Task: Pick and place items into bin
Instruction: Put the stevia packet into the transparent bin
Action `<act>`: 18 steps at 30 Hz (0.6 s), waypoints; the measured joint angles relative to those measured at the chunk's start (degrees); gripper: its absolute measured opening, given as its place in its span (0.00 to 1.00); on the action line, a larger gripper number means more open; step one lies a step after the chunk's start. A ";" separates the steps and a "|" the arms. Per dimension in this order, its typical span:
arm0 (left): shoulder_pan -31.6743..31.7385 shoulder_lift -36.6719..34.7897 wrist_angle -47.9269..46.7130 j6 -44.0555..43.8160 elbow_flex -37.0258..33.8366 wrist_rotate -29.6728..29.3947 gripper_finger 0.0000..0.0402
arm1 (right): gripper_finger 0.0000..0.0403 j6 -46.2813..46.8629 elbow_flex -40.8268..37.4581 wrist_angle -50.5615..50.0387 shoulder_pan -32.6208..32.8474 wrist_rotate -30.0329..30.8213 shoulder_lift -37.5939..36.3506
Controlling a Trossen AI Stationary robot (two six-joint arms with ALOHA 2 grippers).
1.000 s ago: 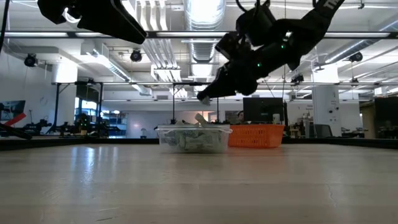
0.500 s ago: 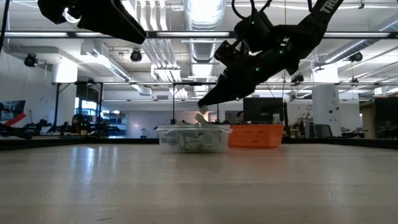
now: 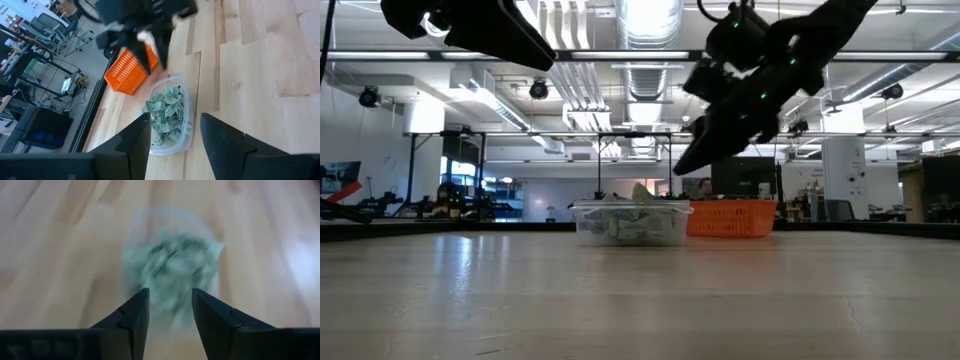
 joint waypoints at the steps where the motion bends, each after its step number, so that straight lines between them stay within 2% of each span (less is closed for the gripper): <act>1: 0.01 0.00 0.00 0.00 0.00 0.00 0.39 | 0.34 0.39 0.00 -3.42 0.52 -0.08 -1.58; 7: 0.01 0.00 0.07 -0.09 0.00 0.00 0.39 | 0.31 4.60 0.00 -18.78 6.11 -0.03 -10.95; 12: -0.01 0.00 0.21 -0.15 0.02 0.02 0.39 | 0.29 10.97 -0.08 -29.00 13.02 0.60 -15.79; 18: 0.01 0.00 0.33 -0.26 0.02 0.02 0.39 | 0.27 21.88 -2.32 -33.64 23.09 0.58 -17.58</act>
